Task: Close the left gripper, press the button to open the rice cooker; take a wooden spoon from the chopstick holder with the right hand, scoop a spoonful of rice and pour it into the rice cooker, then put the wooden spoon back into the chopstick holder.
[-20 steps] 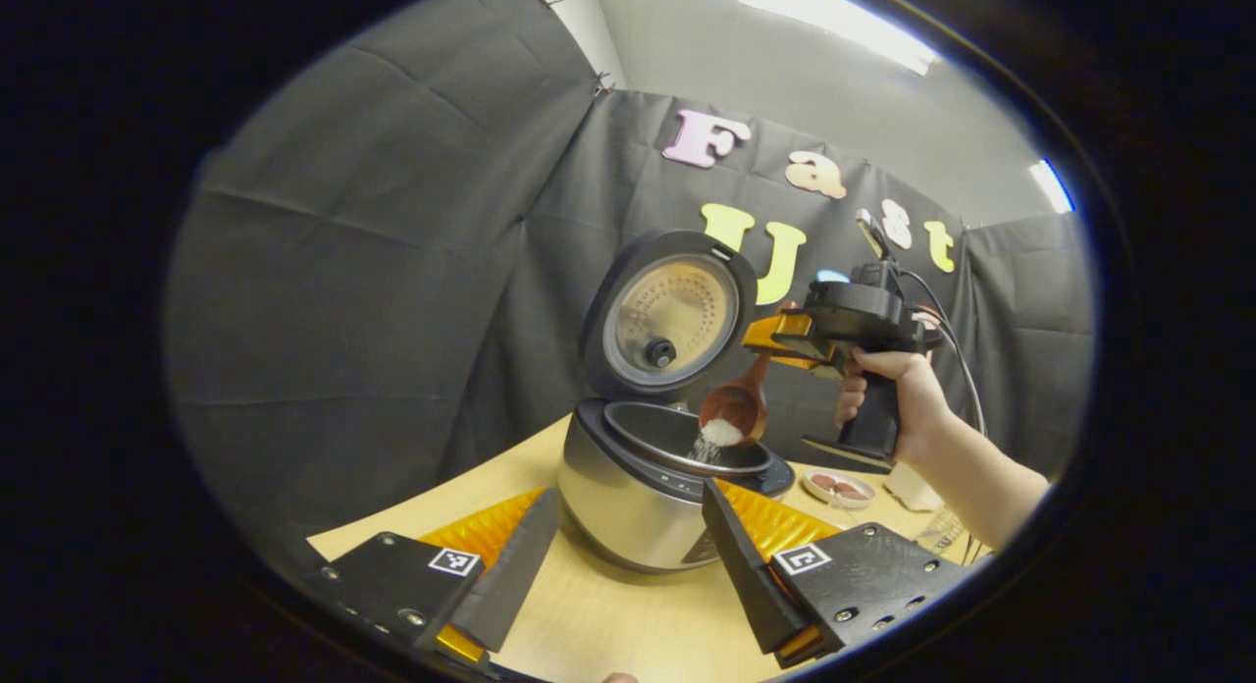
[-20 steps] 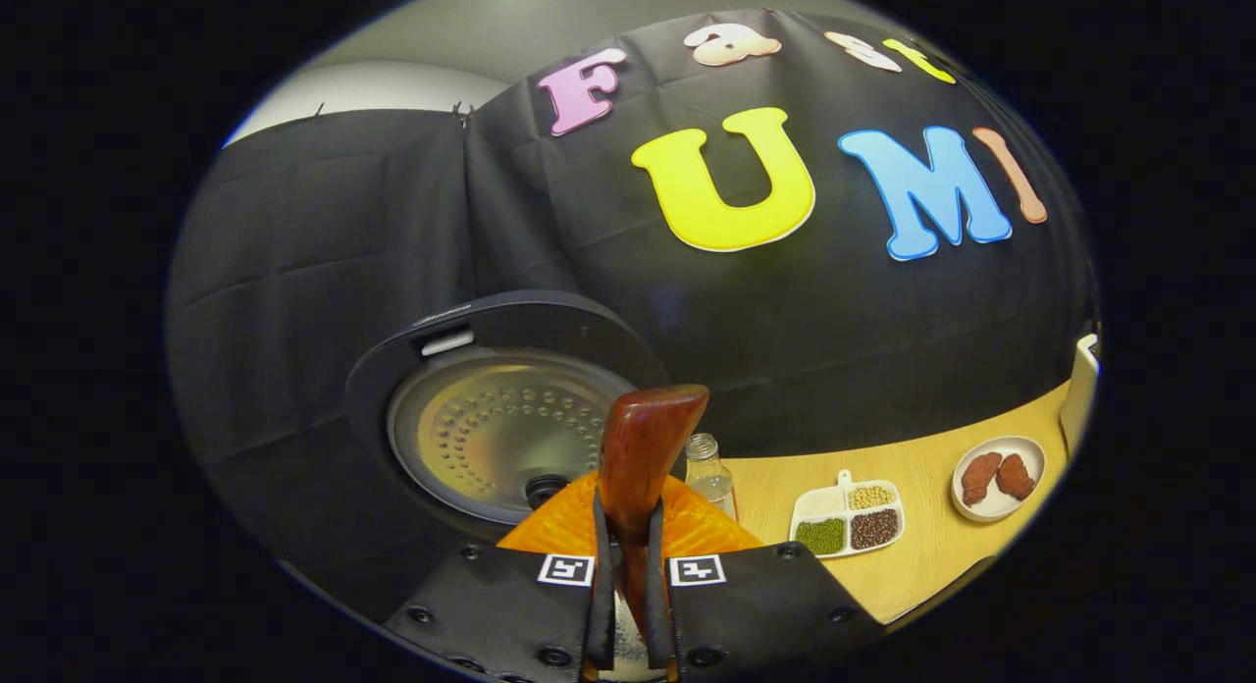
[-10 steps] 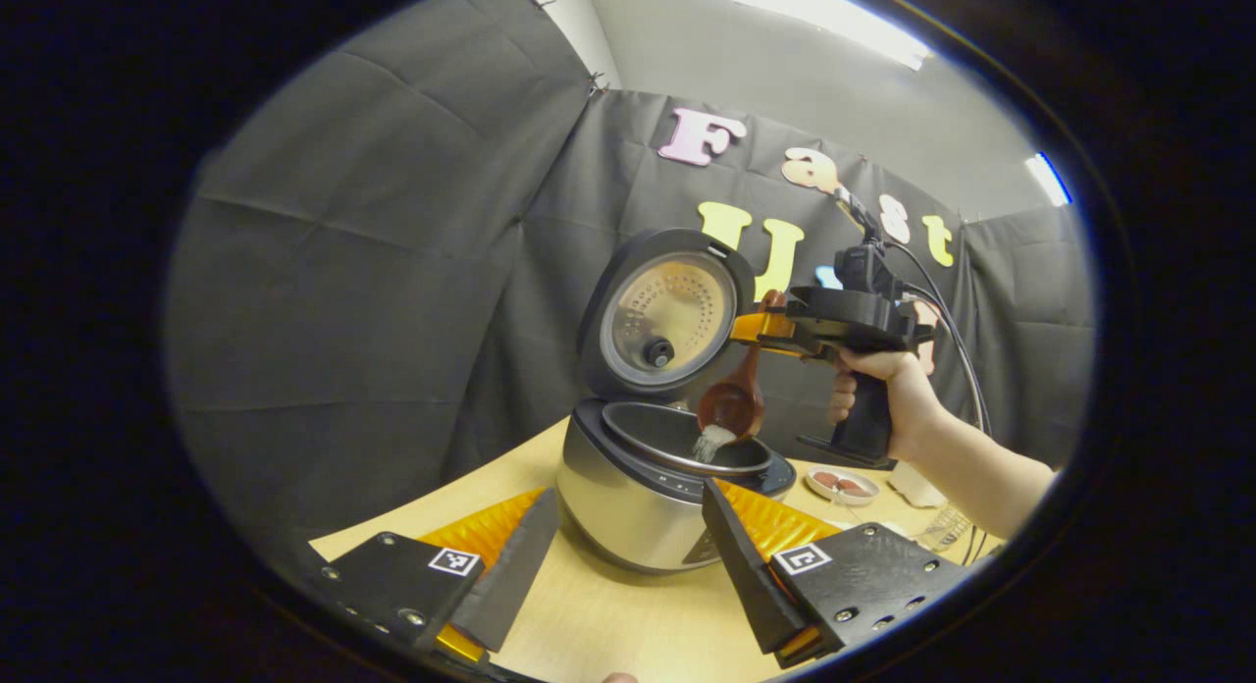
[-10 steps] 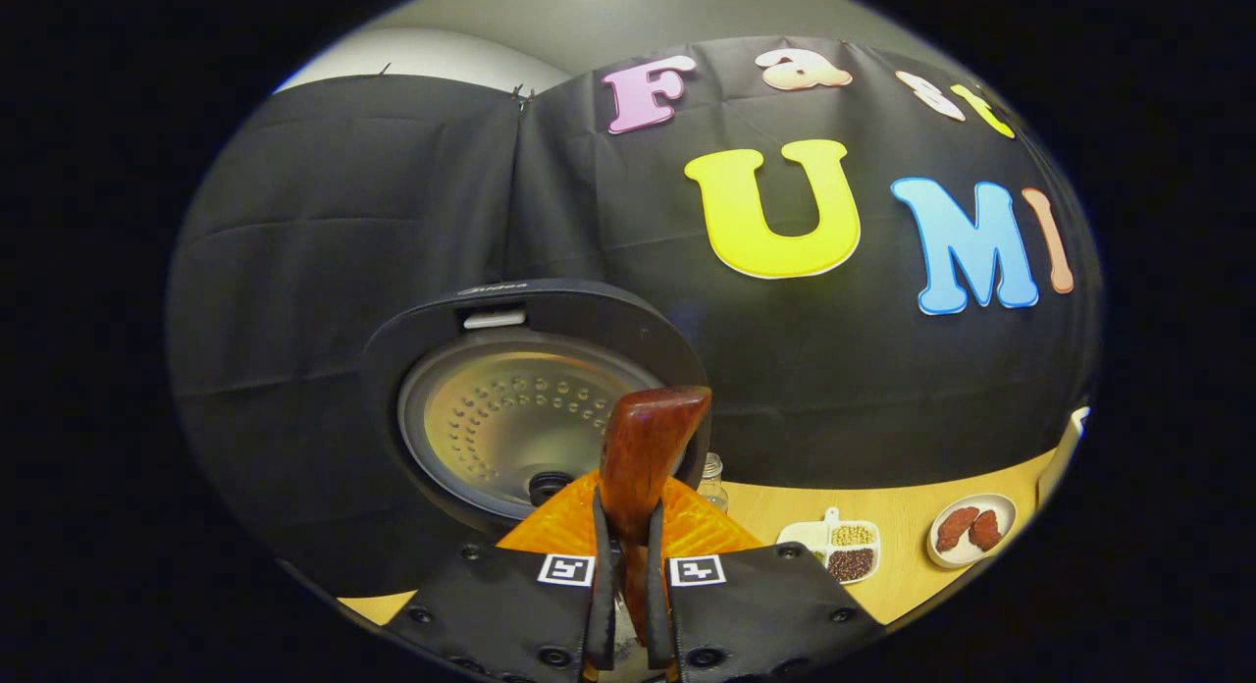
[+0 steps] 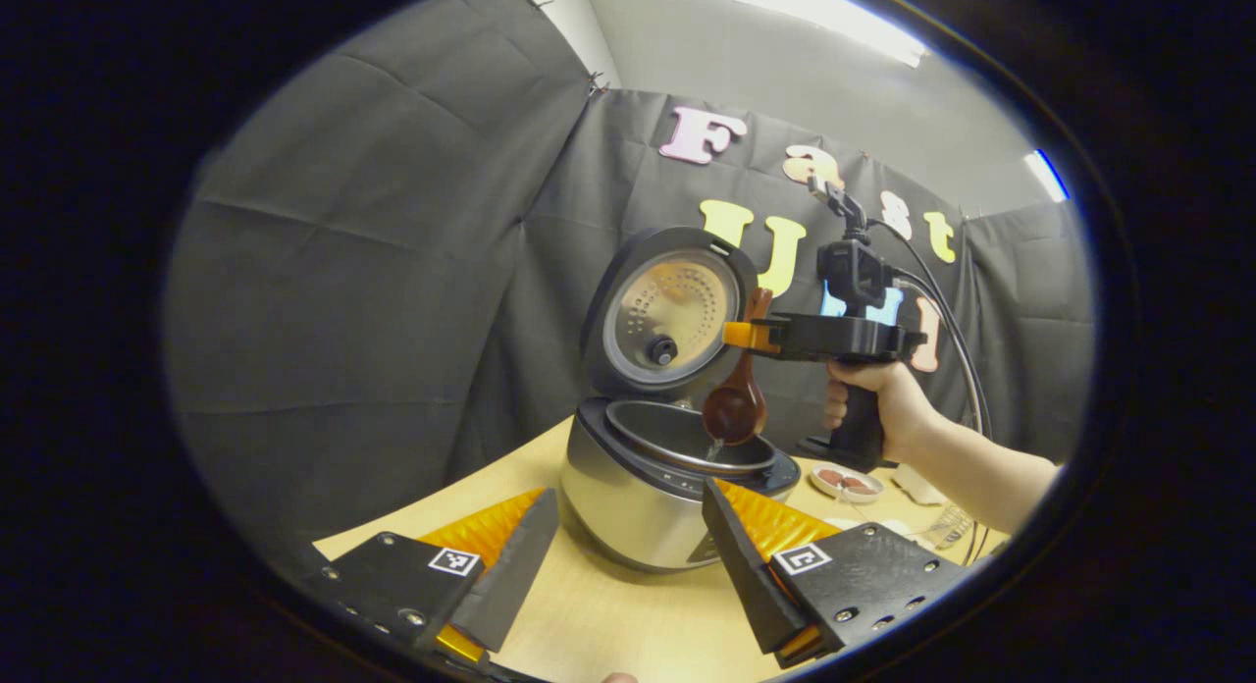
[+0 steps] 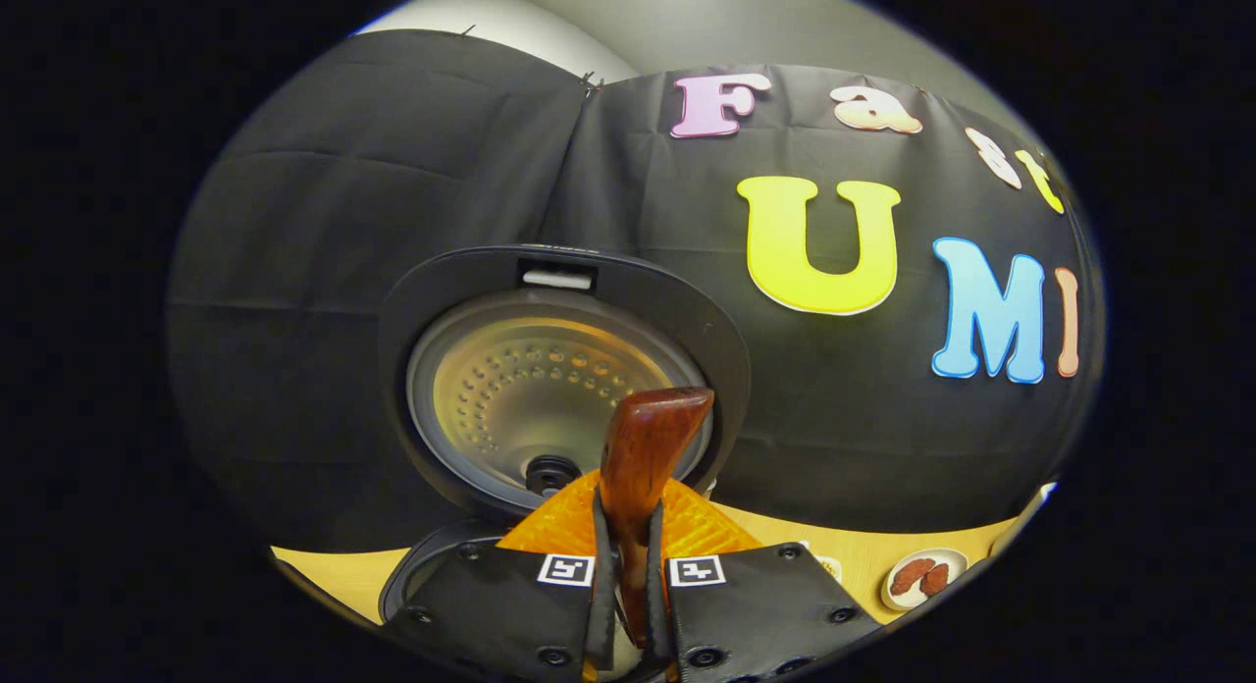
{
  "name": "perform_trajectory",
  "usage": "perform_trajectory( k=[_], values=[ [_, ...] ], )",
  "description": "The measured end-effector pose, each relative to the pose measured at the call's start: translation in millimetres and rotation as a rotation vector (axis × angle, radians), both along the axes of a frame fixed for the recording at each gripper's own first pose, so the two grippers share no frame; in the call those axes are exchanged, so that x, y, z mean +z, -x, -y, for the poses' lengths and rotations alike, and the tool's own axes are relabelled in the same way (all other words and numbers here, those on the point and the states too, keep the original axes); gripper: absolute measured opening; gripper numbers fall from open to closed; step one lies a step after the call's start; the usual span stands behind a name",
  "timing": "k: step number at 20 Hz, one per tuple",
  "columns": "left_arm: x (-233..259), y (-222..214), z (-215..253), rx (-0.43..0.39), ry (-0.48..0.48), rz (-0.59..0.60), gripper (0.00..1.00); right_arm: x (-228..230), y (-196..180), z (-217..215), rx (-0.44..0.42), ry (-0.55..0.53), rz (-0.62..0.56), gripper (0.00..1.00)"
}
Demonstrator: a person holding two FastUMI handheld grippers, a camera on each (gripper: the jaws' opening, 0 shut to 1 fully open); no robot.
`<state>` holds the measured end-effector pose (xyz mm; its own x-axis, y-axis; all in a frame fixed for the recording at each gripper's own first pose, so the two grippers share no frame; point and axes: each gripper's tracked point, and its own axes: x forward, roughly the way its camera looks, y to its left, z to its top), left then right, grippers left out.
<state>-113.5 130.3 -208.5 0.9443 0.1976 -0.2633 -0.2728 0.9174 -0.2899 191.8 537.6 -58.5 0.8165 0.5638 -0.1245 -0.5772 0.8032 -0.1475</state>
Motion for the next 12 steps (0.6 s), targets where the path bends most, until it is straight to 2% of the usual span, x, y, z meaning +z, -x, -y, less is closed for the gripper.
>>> perform_trajectory(
  k=[3,4,5,6,12],
  values=[
    [1,1,1,-0.002,-0.003,0.0,0.92,-4,6,-9,0.037,0.034,0.033,0.12],
    [1,1,0,-0.003,-0.007,-0.001,0.92,-6,8,-12,0.046,0.044,0.041,0.14],
    [1,1,0,-0.002,-0.011,-0.003,0.92,-7,10,-12,0.051,0.049,0.041,0.12],
    [0,1,1,-0.004,-0.012,-0.005,0.92,-6,13,-13,0.056,0.044,0.035,0.14],
    [6,2,6,-0.021,-0.028,-0.007,0.92,9,21,-9,0.091,-0.083,-0.089,0.14]
  ],
)
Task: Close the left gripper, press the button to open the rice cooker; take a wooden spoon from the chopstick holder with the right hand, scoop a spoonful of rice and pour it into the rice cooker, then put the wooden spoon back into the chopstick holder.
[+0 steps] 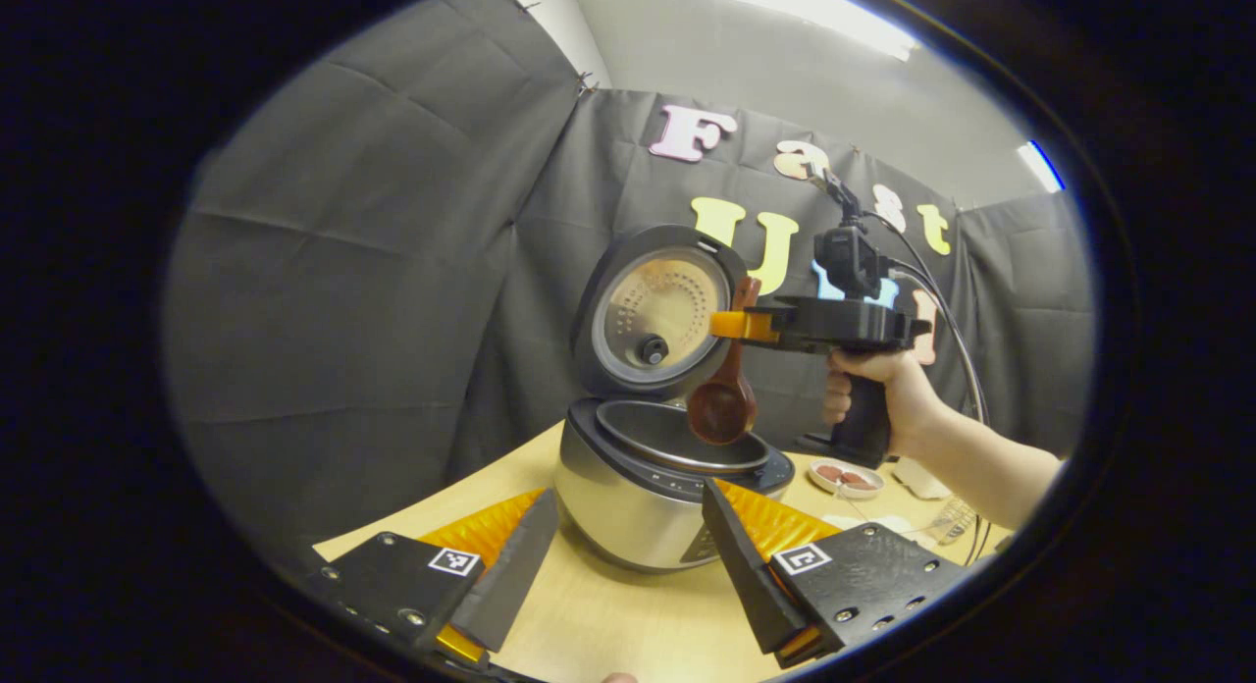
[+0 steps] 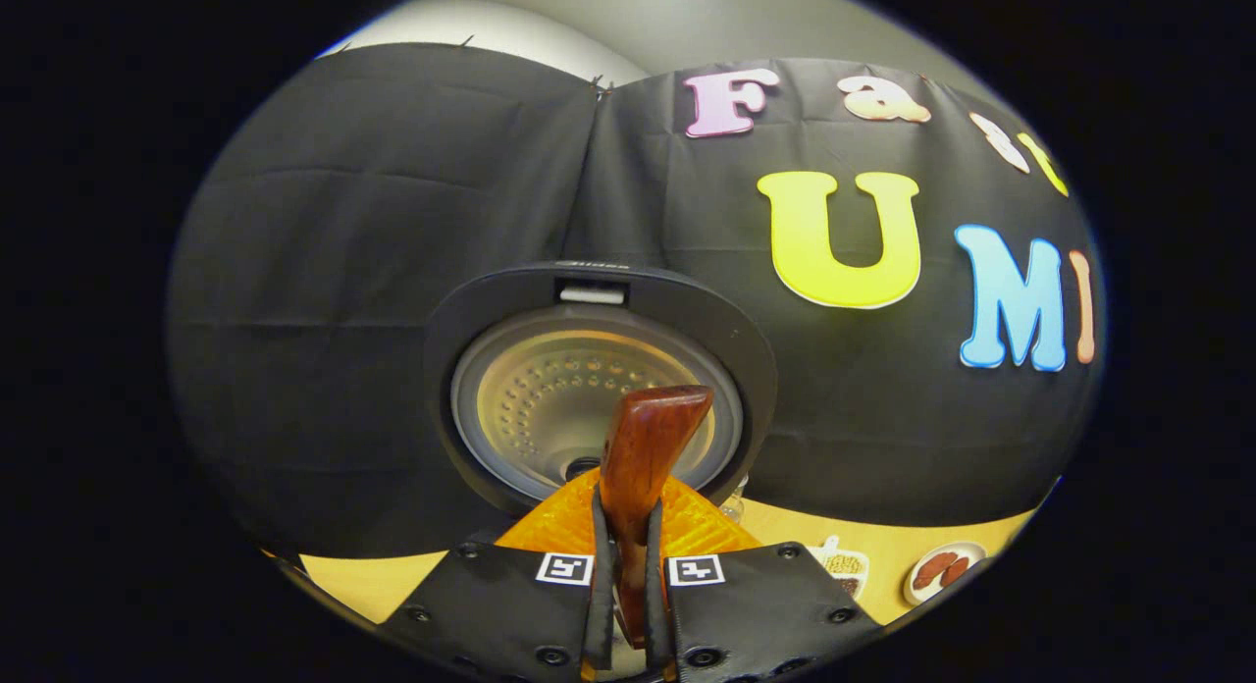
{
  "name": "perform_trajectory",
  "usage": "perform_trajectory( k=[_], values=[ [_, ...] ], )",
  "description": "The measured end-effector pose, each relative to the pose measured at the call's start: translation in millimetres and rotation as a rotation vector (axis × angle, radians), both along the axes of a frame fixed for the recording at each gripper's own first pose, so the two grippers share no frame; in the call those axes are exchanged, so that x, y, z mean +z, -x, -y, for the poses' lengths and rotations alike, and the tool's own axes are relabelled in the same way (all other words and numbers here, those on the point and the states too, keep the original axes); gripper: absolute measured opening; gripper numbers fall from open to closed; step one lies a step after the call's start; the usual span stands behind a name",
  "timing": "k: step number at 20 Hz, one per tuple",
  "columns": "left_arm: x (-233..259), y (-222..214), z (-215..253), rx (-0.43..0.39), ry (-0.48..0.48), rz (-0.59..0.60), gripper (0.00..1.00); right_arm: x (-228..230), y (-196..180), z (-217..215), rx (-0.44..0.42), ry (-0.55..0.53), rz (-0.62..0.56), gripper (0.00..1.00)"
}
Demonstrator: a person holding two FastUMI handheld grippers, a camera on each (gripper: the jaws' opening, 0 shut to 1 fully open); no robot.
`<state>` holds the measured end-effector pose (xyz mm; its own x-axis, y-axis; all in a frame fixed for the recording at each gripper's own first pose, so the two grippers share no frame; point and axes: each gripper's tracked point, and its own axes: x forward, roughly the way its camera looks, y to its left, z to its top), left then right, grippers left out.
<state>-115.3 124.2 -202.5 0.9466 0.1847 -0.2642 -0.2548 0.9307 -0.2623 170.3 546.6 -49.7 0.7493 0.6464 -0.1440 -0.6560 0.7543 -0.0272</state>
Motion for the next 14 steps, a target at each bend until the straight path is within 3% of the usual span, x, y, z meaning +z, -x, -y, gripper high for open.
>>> perform_trajectory(
  k=[6,14],
  values=[
    [7,-15,21,-0.028,-0.019,0.005,0.92,33,8,37,-0.008,-0.106,-0.07,0.14],
    [34,-29,67,-0.098,-0.04,0.04,0.92,93,13,158,-0.116,-0.193,-0.039,0.14]
  ],
)
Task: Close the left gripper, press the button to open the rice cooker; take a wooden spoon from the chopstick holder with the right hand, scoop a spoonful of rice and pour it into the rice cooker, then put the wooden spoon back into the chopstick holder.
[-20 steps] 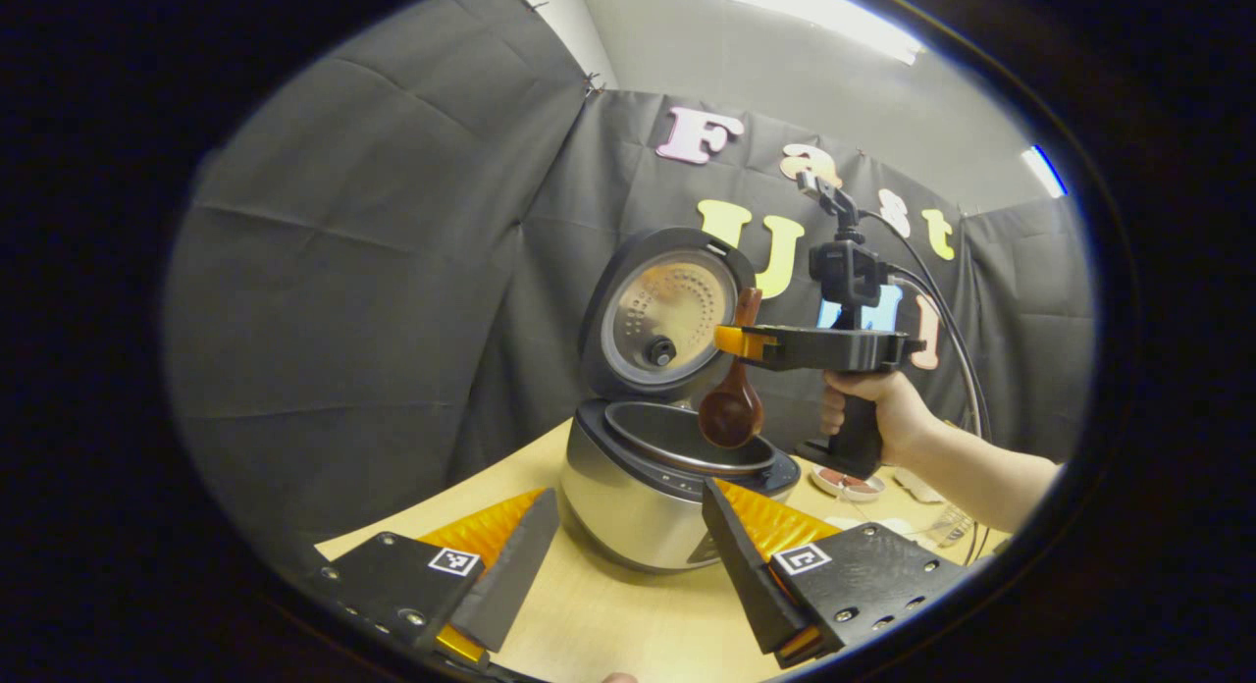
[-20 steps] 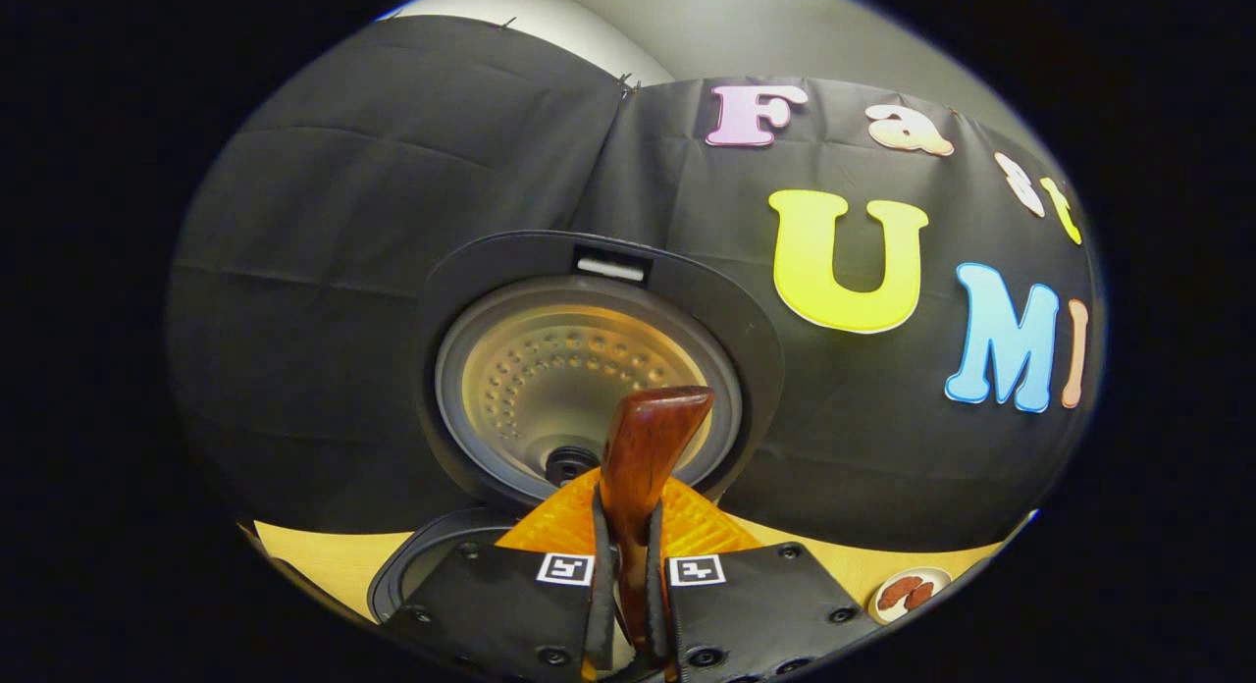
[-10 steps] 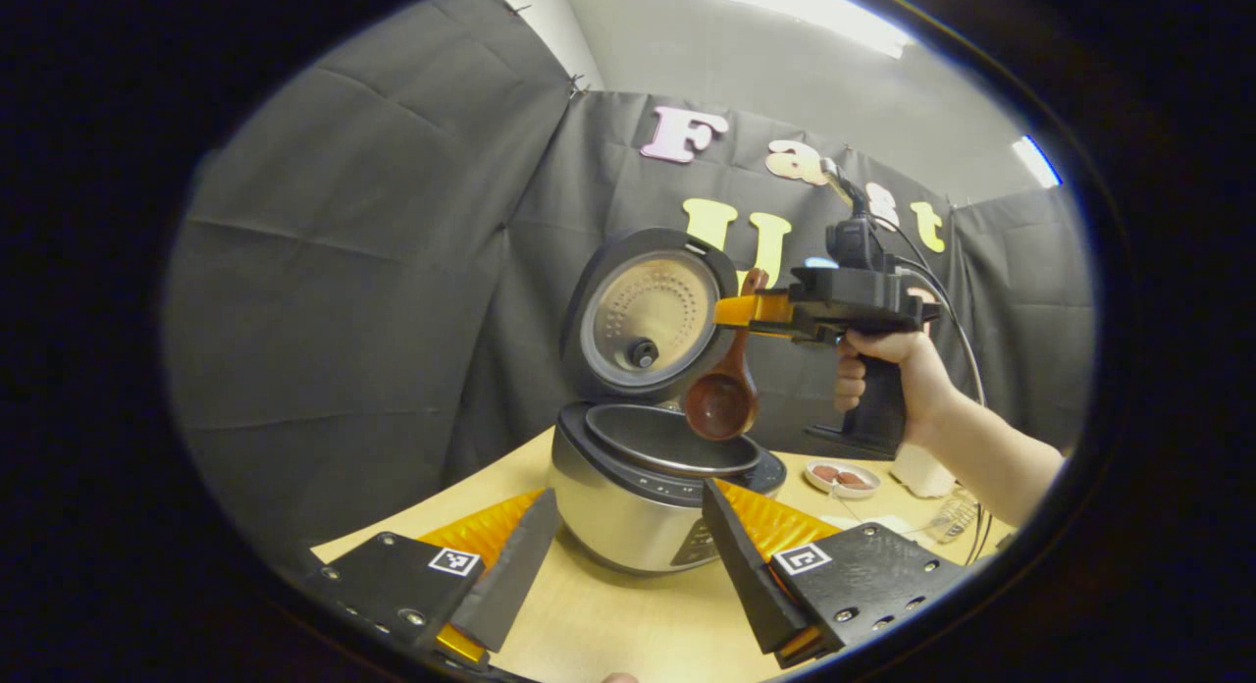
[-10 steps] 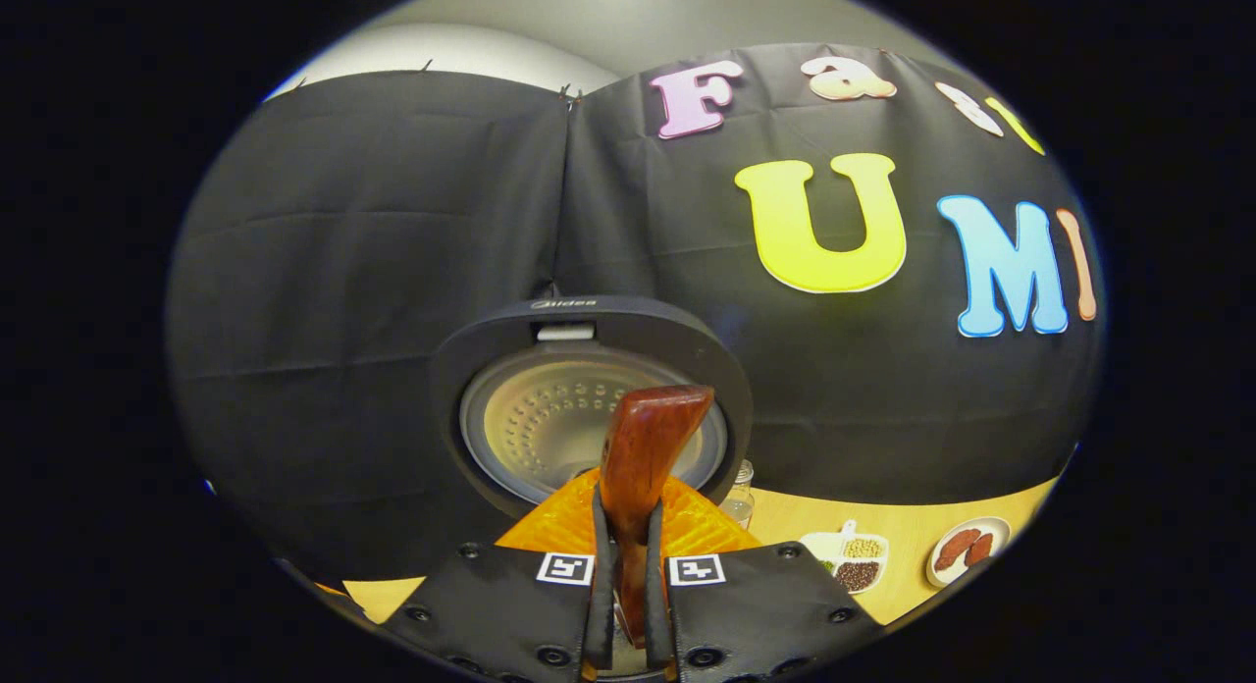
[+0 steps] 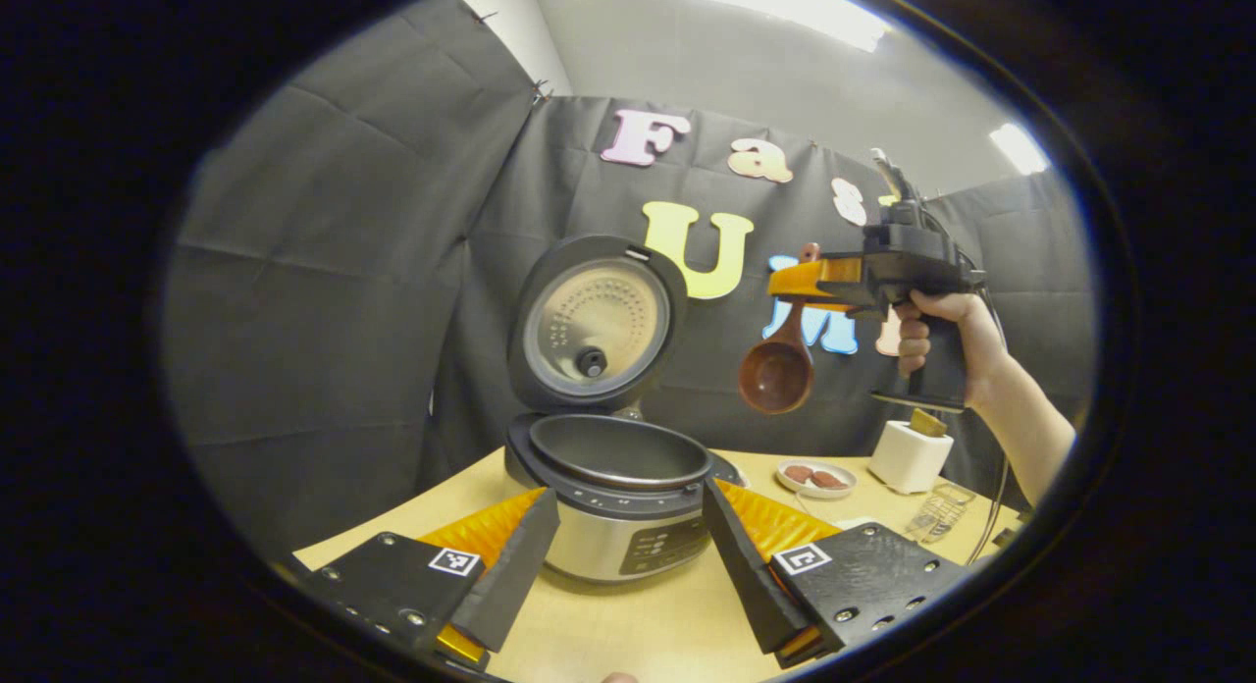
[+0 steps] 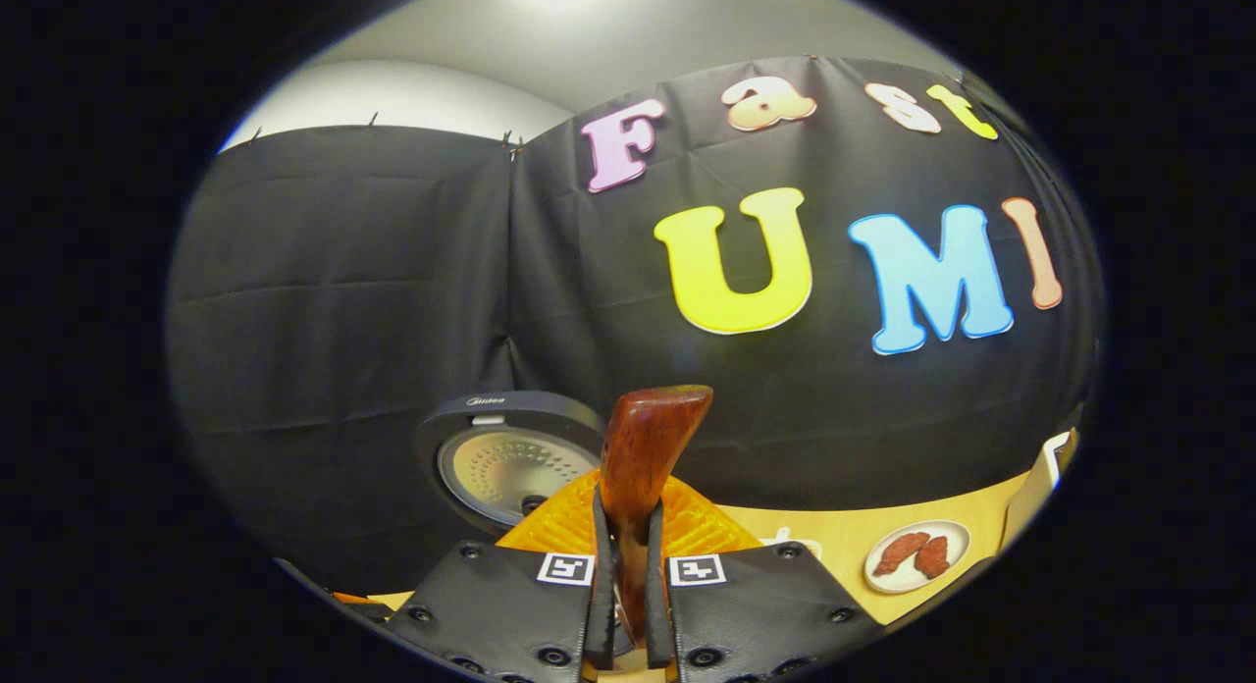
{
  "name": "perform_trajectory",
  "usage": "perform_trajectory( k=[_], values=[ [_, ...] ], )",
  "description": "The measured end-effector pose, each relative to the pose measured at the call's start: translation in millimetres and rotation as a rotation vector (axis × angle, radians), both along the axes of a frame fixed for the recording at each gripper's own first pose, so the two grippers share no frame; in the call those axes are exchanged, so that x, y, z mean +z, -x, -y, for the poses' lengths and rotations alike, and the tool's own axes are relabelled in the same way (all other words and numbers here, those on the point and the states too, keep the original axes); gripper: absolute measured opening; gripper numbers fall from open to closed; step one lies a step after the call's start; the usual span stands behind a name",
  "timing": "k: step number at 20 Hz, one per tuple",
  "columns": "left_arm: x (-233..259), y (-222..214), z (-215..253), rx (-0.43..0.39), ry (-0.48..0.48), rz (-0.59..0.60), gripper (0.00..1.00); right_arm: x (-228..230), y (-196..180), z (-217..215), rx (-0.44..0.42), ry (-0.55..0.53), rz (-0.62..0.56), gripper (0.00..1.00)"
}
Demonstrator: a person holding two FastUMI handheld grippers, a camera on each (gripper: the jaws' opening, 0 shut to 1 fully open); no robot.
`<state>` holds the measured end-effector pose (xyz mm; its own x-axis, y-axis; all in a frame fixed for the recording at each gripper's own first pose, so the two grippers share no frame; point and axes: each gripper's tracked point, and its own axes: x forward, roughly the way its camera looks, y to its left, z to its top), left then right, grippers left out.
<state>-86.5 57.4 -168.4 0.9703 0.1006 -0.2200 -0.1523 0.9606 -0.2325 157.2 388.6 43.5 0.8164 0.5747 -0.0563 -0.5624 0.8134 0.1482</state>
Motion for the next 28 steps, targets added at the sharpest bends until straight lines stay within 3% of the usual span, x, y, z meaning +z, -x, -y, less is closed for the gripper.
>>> perform_trajectory(
  k=[7,15,28],
  values=[
    [17,-14,45,-0.074,0.001,0.032,0.92,12,10,148,-0.156,-0.018,-0.024,0.11],
    [31,-35,100,-0.163,-0.007,0.059,0.92,-18,23,294,-0.367,-0.051,-0.101,0.11],
    [25,-53,134,-0.182,-0.008,0.045,0.92,-133,40,437,-0.616,-0.249,-0.351,0.14]
  ],
)
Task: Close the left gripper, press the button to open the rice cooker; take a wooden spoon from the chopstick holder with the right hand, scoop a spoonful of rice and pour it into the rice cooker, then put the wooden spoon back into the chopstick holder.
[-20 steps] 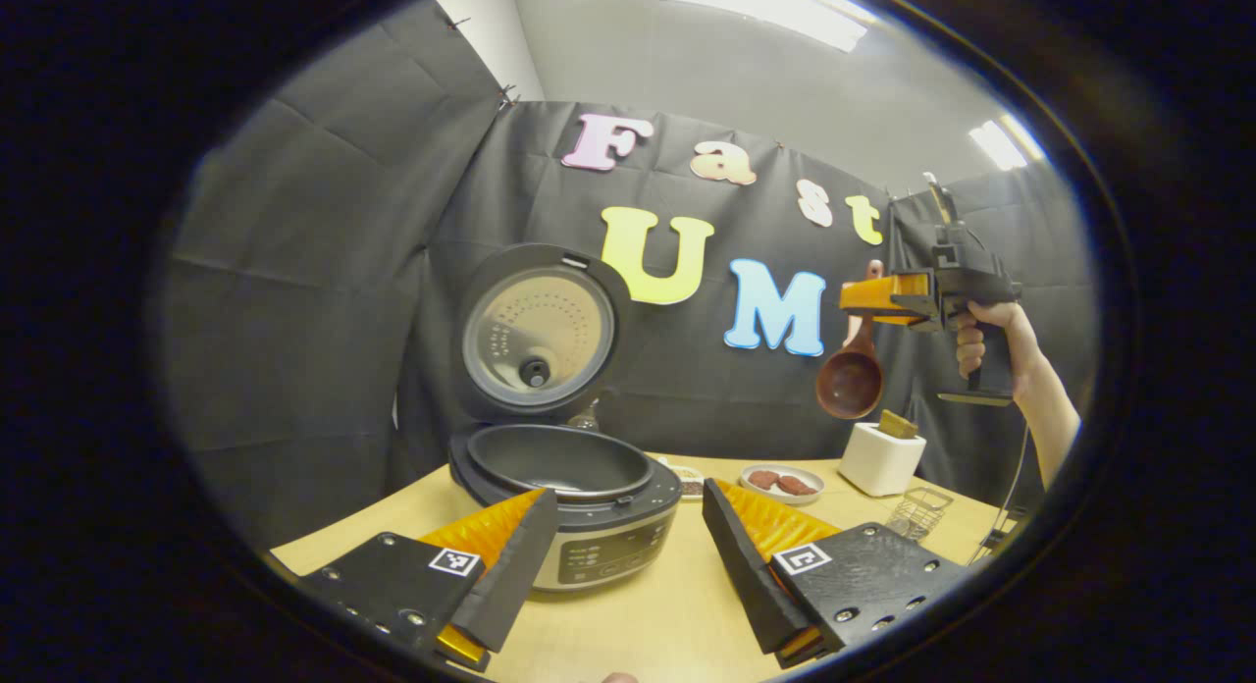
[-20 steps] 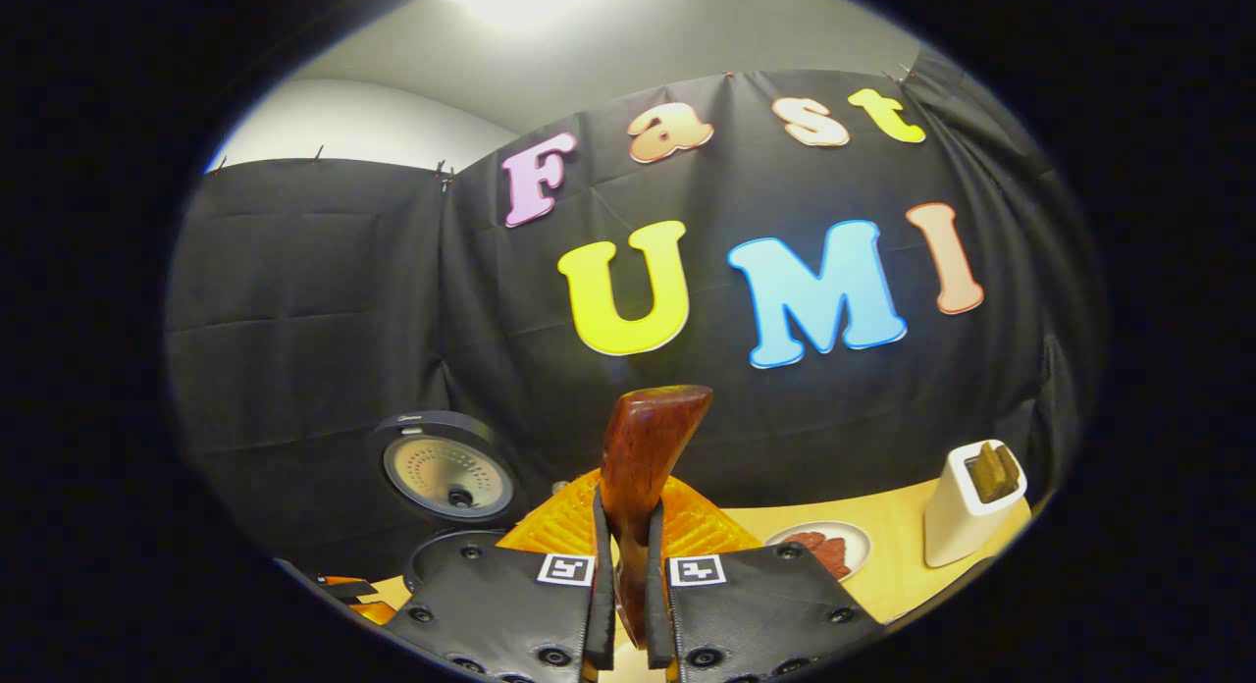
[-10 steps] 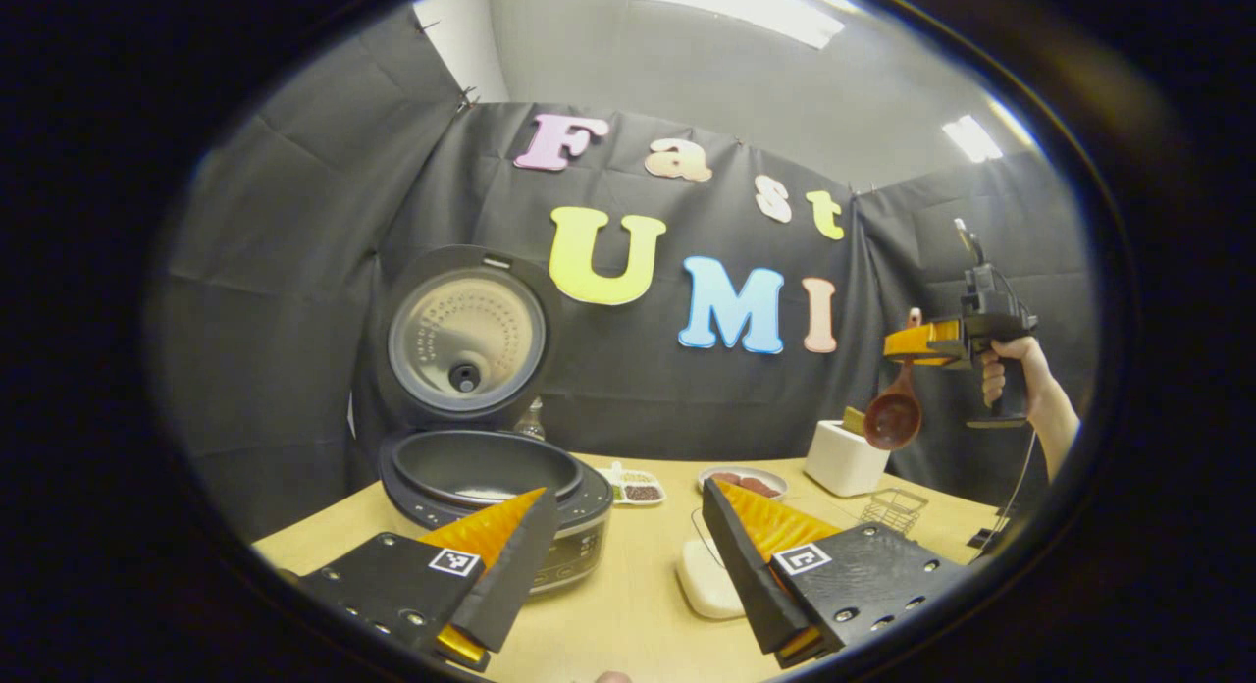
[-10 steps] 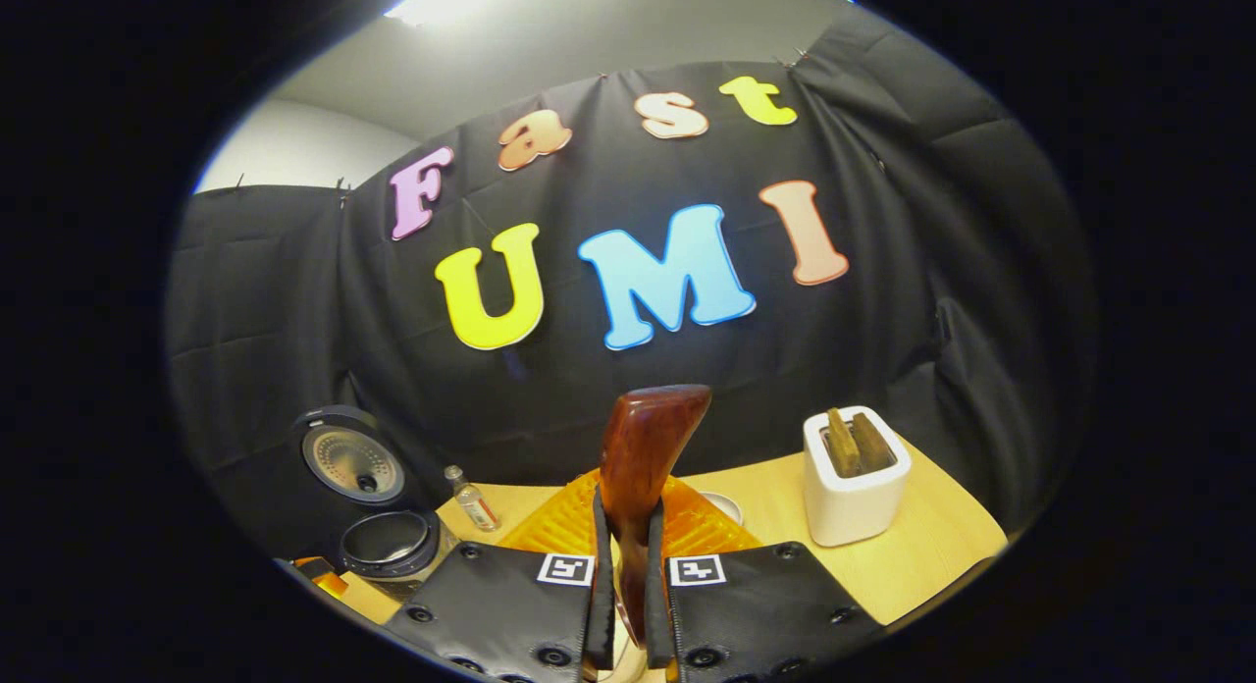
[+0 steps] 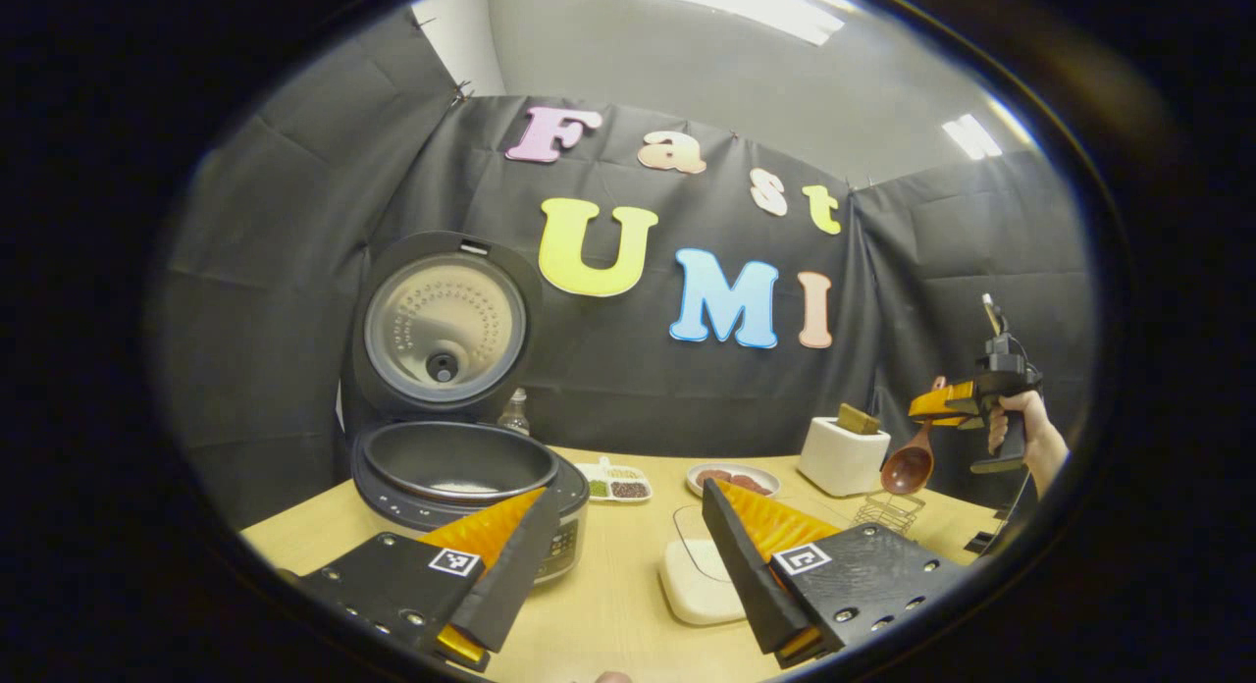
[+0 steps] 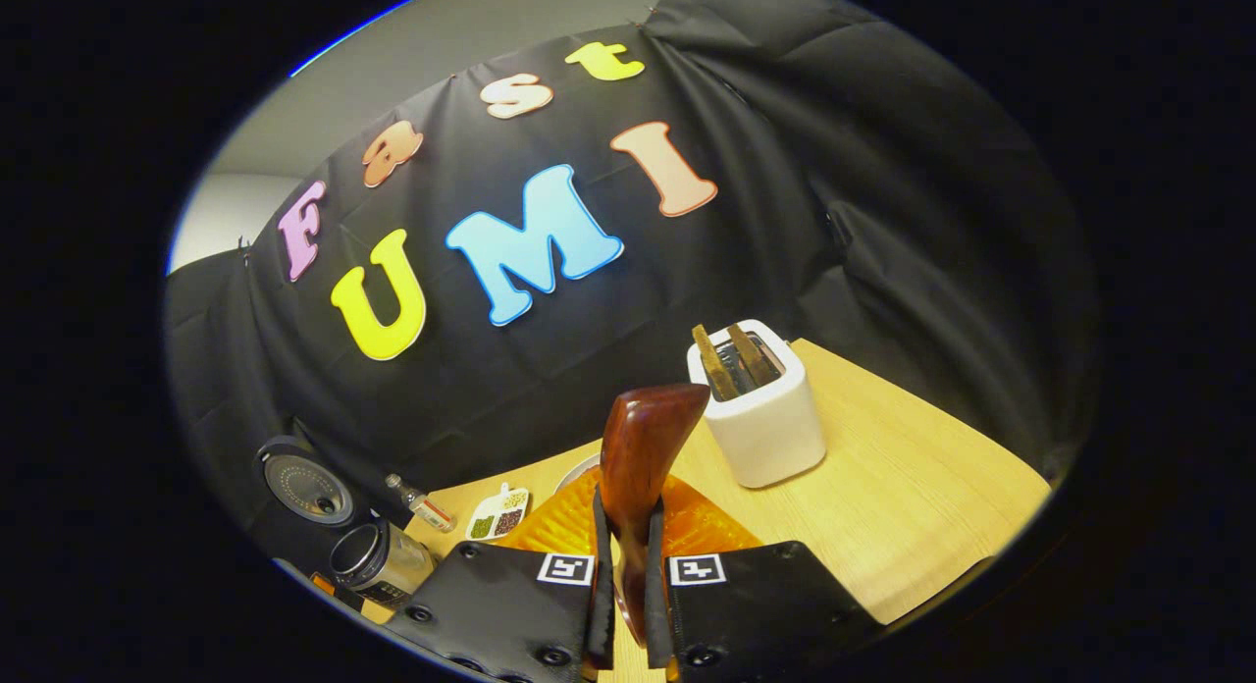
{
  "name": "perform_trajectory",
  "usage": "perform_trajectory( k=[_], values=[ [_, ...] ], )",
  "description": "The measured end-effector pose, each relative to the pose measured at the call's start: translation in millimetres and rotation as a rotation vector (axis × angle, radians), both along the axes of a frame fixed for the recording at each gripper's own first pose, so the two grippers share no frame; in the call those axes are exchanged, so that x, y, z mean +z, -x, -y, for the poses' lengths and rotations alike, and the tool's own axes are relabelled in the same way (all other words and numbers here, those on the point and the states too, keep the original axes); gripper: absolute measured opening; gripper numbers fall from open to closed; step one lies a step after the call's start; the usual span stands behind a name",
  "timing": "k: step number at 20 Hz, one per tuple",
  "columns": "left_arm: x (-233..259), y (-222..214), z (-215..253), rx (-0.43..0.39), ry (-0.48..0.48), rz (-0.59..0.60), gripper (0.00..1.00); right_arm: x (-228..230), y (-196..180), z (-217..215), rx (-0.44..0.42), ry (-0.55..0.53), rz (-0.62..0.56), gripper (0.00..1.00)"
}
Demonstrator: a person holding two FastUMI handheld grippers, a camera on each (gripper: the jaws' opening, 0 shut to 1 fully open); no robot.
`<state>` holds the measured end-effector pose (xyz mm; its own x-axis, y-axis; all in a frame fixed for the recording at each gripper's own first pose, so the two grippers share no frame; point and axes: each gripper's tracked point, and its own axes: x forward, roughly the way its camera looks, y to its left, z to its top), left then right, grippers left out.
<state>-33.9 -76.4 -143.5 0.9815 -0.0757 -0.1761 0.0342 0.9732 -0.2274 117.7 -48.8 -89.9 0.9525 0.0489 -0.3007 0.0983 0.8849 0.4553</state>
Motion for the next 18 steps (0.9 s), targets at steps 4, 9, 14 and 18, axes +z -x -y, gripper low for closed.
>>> perform_trajectory(
  k=[4,9,14,18],
  values=[
    [0,-6,4,0.013,-0.002,0.002,0.92,-27,-2,16,-0.037,0.004,-0.029,0.14],
    [-9,-16,13,0.024,-0.012,-0.015,0.92,-70,-8,17,-0.057,-0.064,-0.112,0.14],
    [2,-31,13,0.065,-0.03,0.012,0.92,-97,-8,12,-0.039,-0.058,-0.155,0.19],
    [26,-50,-13,0.143,-0.084,0.066,0.92,-94,-1,11,-0.022,0.02,-0.096,0.34]
  ],
)
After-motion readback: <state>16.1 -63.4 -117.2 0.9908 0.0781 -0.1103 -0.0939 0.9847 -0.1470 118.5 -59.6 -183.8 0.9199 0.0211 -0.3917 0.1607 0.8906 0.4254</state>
